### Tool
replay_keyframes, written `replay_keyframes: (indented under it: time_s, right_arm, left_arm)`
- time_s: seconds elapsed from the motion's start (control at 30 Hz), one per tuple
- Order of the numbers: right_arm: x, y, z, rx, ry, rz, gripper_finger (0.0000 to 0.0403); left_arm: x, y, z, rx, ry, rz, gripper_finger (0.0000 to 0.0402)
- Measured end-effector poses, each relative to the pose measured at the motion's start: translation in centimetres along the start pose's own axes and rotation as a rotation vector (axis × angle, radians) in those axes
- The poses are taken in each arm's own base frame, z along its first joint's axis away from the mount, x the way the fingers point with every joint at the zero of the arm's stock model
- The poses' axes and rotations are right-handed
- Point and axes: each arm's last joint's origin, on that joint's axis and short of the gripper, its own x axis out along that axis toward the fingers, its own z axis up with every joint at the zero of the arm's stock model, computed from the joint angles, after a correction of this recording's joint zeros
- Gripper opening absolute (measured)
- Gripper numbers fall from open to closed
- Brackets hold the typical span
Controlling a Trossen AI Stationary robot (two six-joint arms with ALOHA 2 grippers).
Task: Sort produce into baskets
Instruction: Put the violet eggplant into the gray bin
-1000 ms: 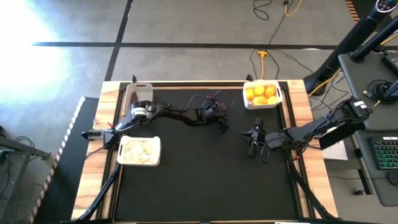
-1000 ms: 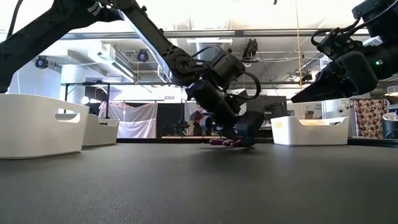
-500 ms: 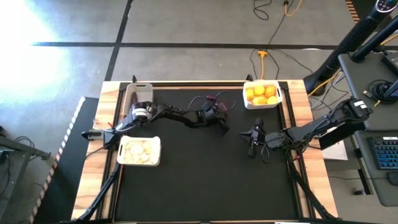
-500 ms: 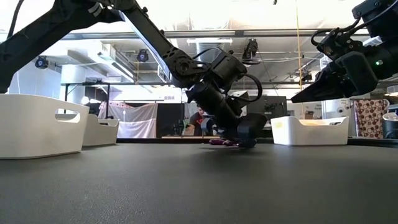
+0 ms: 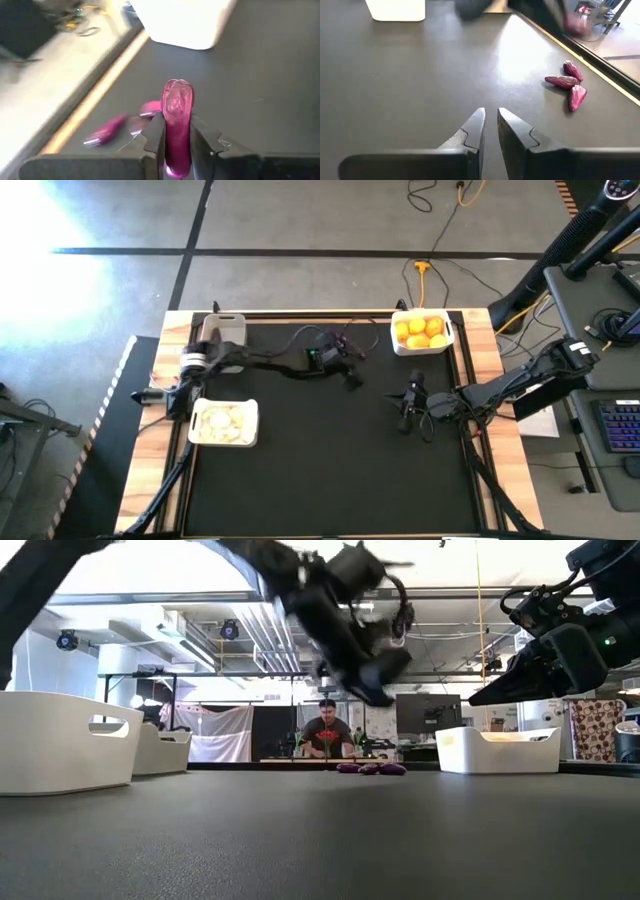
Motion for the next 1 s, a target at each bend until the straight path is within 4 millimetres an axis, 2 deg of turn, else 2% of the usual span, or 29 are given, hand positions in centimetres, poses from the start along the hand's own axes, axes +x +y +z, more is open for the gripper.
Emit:
replay_keyframes:
  time_s: [0.1, 0.2, 0.33, 0.43, 0.6, 0.73, 1.0]
  right_arm:
    - [0.0, 0.0, -0.1, -0.001, 0.002, 0.0, 0.0043]
    - [0.0, 0.0, -0.1, 0.002, 0.001, 0.0, 0.0043]
    - [0.0, 0.0, -0.1, 0.007, 0.002, 0.0, 0.0043]
    - [0.0, 0.0, -0.1, 0.009, 0.002, 0.0, 0.0043]
    - [0.0, 0.0, -0.1, 0.01, 0.001, 0.0, 0.0043]
    - [0.0, 0.0, -0.1, 0.009, 0.001, 0.0, 0.0043]
    - [0.0, 0.0, -0.1, 0.008, 0.001, -0.002, 0.0043]
  left_arm:
    - [-2.9, 1.7, 0.9, 0.039, 0.055, 0.087, 0.0044]
    - [-5.5, 3.5, 0.9, 0.063, 0.131, 0.181, 0.0044]
    - [-8.4, 6.6, -0.1, 0.066, 0.261, 0.341, 0.0044]
    - [-9.7, 9.4, -1.7, 0.001, 0.388, 0.441, 0.0044]
    - [-10.5, 14.5, -5.7, -0.173, 0.597, 0.612, 0.0044]
    - [-10.0, 17.9, -8.7, -0.332, 0.714, 0.682, 0.0044]
    - [-8.2, 22.3, -13.2, -0.492, 0.888, 0.744, 0.0045]
